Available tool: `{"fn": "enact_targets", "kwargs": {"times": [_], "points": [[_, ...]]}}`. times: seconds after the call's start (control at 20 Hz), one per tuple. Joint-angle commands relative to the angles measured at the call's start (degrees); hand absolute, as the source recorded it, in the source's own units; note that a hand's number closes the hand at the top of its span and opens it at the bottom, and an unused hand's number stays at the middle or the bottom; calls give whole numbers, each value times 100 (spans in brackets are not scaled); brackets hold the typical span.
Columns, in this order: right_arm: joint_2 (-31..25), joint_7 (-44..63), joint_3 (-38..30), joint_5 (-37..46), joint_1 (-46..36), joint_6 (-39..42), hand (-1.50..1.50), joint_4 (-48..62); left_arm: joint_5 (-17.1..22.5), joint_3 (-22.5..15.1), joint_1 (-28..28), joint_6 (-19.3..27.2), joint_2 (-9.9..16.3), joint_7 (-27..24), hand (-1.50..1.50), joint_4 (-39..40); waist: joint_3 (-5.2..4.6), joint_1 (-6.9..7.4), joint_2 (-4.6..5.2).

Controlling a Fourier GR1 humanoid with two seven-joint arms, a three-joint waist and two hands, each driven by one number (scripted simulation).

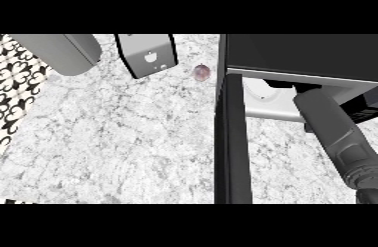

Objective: Pick up the milk, place it into the microwave and close the microwave

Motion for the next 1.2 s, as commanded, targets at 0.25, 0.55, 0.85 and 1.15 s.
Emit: {"fn": "enact_targets", "kwargs": {"times": [0.25,0.55,0.85,1.15], "points": [[194,-470,-307,-356,-221,1142,-150,-40,59,-310,-122,-327,100,49,-150,138,-7,-51,-35],[249,-884,-745,-845,-75,1971,-150,-105,-173,-707,-195,-536,57,93,-150,50,-12,-228,-110],[213,-1209,-1071,-1224,146,2900,-150,-61,-473,-1099,-419,-420,-182,189,-150,54,-15,-313,-134],[508,-1380,-1219,-1503,544,3615,-150,-93,-642,-1945,-391,-120,-328,528,150,-156,-28,-529,-249]]}}
